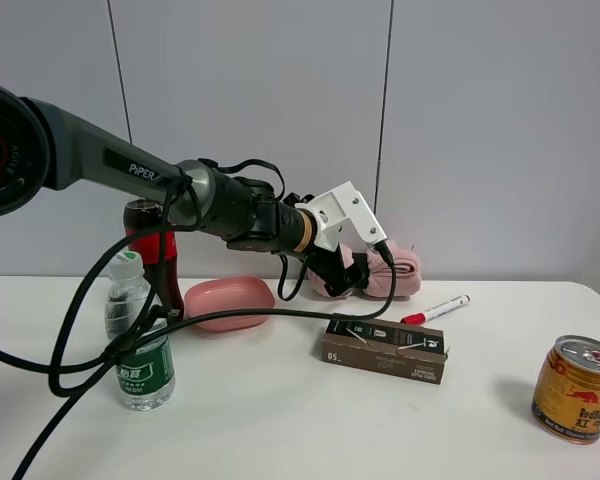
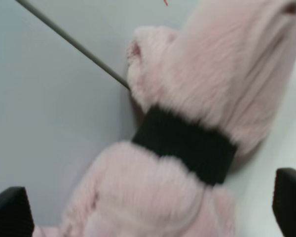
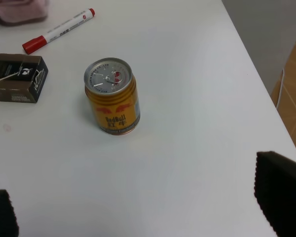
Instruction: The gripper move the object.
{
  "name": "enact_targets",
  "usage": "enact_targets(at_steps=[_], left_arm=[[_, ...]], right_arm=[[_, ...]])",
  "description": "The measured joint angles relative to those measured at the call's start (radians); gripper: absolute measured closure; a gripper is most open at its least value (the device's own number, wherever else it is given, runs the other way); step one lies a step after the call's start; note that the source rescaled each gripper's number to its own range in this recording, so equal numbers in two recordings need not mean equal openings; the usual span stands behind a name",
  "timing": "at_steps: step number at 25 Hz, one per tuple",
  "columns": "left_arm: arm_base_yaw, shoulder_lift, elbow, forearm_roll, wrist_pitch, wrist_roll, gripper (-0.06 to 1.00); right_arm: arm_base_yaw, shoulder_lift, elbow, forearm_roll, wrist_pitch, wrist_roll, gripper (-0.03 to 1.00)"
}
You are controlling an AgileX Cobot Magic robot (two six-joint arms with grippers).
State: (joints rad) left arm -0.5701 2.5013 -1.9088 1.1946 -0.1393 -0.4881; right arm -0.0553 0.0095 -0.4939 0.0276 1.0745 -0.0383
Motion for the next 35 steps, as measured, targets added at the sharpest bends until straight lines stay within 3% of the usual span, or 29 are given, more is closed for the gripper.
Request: enact_targets(at_steps=[9, 16, 19, 22, 27, 30, 35], left_arm=[[-0.001, -0.001, -0.001, 0.002, -0.006, -0.027, -0.05], [-0.046, -0.086, -0.001, -0.006, 0.057, -0.168, -0.05], [-0.08, -0.14, -0.001, -0.046, 0.118, -0.208, -0.05], [-0.12, -0.197, -0.001, -0.149, 0.221, -0.21, -0.05], [-0.198, -0.303, -0.001, -0.379, 0.597, -0.206, -0.05], [-0.243, -0.37, -0.001, -0.482, 0.772, -0.206, -0.05], [-0.31, -0.49, -0.001, -0.571, 0.9, -0.153, -0.05]], right_arm=[[0.0, 0.0, 0.0, 0.0, 0.0, 0.0, -0.03], [0.0, 0.0, 0.0, 0.0, 0.0, 0.0, -0.03], [0.0, 0.0, 0.0, 0.0, 0.0, 0.0, -0.03], [0.0, 0.0, 0.0, 0.0, 0.0, 0.0, -0.03], [0.0, 0.0, 0.0, 0.0, 0.0, 0.0, -0.03], [0.0, 0.0, 0.0, 0.0, 0.0, 0.0, -0.03], [0.0, 0.0, 0.0, 0.0, 0.0, 0.0, -0.03]])
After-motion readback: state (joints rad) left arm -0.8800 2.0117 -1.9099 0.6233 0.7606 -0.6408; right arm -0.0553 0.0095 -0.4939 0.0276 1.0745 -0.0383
